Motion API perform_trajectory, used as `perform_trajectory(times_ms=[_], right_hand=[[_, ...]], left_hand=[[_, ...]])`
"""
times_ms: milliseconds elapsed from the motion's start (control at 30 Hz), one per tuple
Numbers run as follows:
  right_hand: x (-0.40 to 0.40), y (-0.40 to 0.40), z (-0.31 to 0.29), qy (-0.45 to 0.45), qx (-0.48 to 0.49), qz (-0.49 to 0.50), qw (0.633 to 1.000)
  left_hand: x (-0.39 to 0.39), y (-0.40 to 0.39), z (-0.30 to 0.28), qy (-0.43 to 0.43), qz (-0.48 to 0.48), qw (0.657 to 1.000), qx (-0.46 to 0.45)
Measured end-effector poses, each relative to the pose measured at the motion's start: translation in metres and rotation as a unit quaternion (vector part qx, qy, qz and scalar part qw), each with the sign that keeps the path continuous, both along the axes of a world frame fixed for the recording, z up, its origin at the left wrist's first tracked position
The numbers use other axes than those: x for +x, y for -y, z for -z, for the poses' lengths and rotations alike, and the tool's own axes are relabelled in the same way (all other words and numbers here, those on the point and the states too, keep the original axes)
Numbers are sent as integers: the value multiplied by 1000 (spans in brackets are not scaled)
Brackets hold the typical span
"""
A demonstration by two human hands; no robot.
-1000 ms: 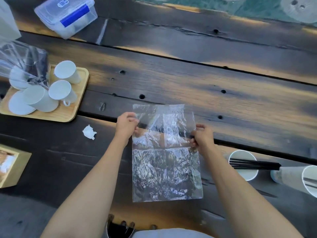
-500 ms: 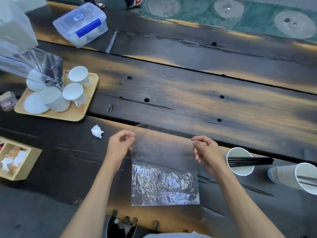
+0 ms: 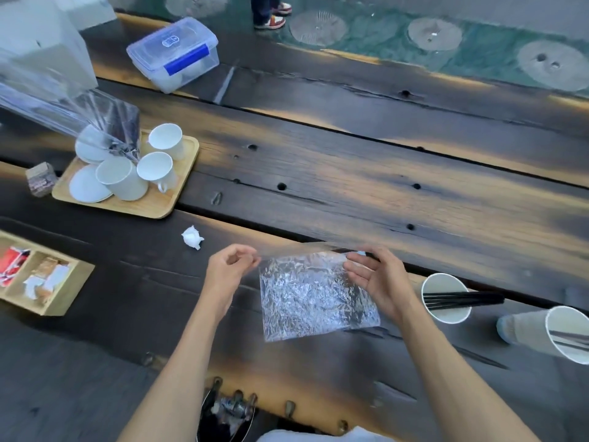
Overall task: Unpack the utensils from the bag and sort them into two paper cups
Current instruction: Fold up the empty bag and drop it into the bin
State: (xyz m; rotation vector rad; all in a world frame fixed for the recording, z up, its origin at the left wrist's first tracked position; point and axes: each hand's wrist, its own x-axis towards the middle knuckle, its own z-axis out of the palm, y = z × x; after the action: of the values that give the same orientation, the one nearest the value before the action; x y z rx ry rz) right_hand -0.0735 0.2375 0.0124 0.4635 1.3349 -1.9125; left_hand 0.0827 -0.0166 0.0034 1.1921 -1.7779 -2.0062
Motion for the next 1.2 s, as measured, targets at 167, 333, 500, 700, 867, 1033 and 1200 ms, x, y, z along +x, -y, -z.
perform_trajectory(times_ms=[167, 333, 500, 700, 867, 1033, 1200], right_hand=[[1, -15, 5, 50, -48, 3, 998], [19, -29, 10, 16, 92, -33, 995], [40, -43, 16, -36, 188, -44, 981], [67, -55, 22, -170, 332, -119, 920], [93, -31, 17, -272, 398, -181, 857], [93, 19, 37, -4, 186, -183, 965], [64, 6, 57, 35, 268, -99, 958]], left_hand=[[26, -9, 9, 35, 39, 998, -38], [53, -26, 24, 98, 77, 991, -43], [72, -43, 35, 120, 67, 991, 5], [89, -60, 47, 177, 61, 982, 20], [72, -87, 39, 230, 94, 949, -192], [24, -112, 44, 222, 111, 967, -55], [15, -95, 44, 263, 2, 963, 62]])
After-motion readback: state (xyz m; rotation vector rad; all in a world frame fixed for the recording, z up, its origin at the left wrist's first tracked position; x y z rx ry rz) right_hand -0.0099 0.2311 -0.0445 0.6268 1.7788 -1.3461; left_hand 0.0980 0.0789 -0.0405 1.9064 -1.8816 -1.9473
